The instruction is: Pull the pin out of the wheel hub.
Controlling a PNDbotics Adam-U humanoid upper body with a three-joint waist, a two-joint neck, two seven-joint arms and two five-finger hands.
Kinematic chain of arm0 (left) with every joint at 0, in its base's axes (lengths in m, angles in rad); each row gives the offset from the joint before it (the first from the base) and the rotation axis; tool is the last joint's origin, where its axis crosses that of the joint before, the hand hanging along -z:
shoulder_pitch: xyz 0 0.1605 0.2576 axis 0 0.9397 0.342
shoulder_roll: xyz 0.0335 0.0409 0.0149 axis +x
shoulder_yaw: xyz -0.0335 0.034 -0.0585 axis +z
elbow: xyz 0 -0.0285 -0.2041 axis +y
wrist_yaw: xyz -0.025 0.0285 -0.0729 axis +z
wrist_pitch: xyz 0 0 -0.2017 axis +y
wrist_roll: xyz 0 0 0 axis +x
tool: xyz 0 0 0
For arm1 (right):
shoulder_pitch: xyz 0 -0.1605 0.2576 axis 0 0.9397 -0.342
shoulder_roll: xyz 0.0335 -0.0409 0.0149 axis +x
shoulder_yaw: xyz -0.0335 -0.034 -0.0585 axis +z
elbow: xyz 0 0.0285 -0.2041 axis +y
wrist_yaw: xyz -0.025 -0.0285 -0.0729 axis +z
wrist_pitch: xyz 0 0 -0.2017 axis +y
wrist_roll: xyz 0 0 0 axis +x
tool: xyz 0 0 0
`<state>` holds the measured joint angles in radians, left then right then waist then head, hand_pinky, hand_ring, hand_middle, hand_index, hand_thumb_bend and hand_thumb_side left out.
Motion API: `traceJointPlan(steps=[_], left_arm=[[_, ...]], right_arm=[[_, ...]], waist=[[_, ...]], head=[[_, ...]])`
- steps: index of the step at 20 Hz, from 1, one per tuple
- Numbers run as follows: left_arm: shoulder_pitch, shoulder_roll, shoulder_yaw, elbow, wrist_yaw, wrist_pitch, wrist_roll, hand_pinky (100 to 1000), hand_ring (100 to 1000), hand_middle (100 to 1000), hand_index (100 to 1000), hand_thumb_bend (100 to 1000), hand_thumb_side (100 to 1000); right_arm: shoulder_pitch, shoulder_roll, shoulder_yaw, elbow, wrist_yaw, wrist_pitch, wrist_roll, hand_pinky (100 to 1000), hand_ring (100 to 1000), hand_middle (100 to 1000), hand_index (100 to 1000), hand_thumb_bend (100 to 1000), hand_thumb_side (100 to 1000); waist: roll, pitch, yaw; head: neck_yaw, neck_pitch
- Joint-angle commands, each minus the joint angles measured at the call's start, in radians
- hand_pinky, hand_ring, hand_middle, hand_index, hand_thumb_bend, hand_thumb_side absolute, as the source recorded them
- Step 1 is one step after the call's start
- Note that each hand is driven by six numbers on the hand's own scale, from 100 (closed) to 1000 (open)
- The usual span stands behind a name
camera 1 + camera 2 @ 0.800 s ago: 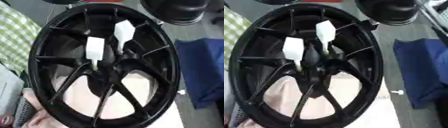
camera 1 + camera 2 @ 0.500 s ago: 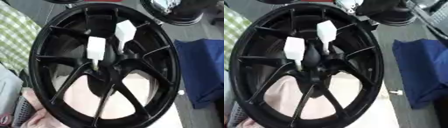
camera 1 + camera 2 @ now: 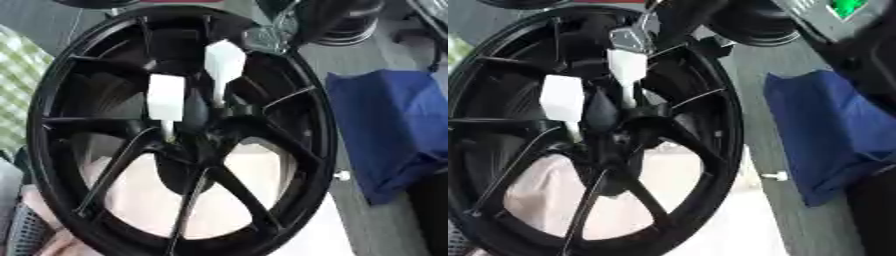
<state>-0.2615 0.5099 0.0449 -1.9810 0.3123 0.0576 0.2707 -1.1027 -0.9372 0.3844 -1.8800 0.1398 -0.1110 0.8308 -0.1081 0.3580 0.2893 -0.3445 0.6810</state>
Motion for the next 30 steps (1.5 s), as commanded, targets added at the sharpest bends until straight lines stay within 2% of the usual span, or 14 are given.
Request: traceJointPlan(steps=[1,6,12,30], left_arm=[[-0.002,0.026,0.009,-0.019,-0.003,0.0,0.003,701,814,552,725,378,726],[-0.003,0.025,0.008,-0.019,-0.001,0.002,0.004,701,814,551,724,378,727],[-0.005,0.024,0.006,-0.019,0.0,0.005,0.001,703,815,552,725,374,731],[-0.009,0.015,0.007,-0.019,0.0,0.007,0.0,706,816,553,726,365,739]], right_arm=[[-0.031,0.004,0.007,0.039,0.012,-0.022,0.068,876,877,798,846,312,421],[-0.042,0.025,0.047,0.113,0.04,-0.083,0.076,905,924,839,892,377,358],[-0.06,0.05,0.055,0.185,0.071,-0.13,0.076,903,923,836,898,411,310],[-0.015,0.049,0.071,0.258,0.14,-0.171,0.076,898,917,812,886,433,296]], waist=[[0.009,-0.015,0.0],[0.007,-0.01,0.004],[0.004,-0.004,0.008],[-0.006,0.013,0.022]], head=[[0.001,0.001],[0.007,-0.003],[0.01,-0.007],[0.032,-0.007]])
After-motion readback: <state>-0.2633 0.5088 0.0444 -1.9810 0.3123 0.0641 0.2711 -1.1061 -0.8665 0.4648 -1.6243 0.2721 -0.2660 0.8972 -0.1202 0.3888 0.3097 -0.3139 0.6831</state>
